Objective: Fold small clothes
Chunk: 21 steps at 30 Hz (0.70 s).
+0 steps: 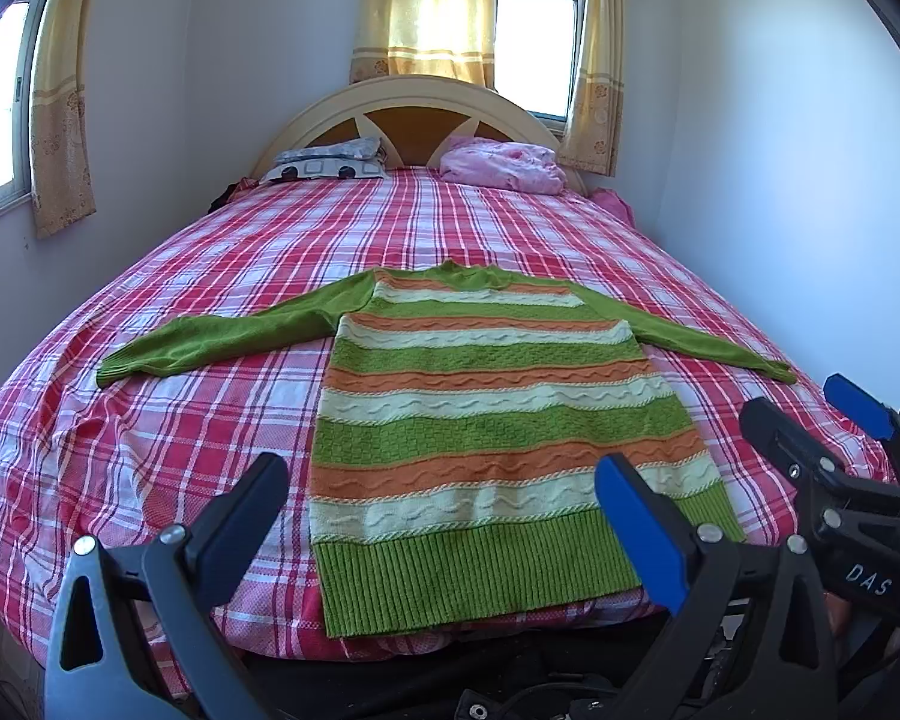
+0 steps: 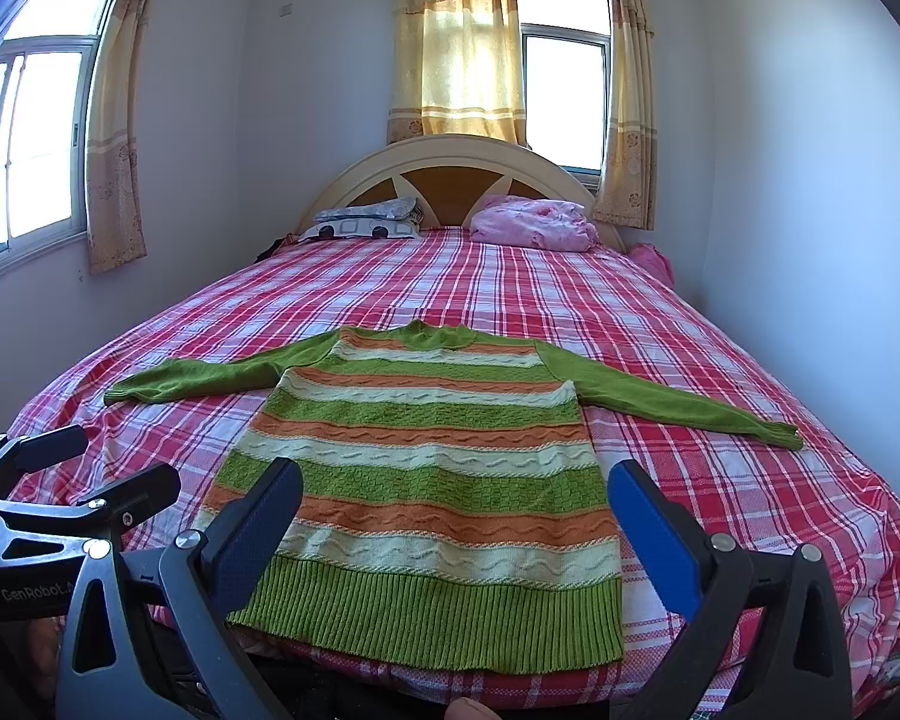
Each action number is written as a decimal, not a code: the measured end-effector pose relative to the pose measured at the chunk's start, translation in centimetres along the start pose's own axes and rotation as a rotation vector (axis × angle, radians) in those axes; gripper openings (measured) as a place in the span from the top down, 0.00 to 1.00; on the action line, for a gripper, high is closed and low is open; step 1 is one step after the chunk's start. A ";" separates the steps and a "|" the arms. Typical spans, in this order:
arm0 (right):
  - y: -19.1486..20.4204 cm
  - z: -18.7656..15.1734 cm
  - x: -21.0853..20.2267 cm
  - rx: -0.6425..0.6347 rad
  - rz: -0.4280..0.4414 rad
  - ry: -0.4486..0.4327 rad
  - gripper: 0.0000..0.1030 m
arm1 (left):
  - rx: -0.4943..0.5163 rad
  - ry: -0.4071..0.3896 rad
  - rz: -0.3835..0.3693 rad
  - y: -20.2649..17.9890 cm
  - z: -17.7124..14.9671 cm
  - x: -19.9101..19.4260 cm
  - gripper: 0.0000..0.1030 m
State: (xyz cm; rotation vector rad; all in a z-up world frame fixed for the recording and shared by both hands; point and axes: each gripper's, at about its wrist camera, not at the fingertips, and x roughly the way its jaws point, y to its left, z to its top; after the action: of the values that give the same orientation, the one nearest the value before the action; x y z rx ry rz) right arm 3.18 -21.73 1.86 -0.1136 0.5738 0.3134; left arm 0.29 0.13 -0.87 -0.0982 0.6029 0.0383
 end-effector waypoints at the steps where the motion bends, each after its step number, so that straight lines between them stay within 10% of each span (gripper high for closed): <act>1: 0.0 0.0 0.0 0.000 0.000 0.001 0.01 | -0.001 0.000 -0.002 0.1 0.0 0.0 0.00; 21: 0.0 0.0 -0.1 0.001 -0.001 0.001 0.01 | -0.002 -0.003 -0.003 0.2 0.1 0.0 0.00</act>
State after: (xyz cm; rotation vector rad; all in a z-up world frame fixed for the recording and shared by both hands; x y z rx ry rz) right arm 3.11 -21.77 1.90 -0.1135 0.5751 0.3123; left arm 0.30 0.35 -0.82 -0.1008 0.5997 0.0360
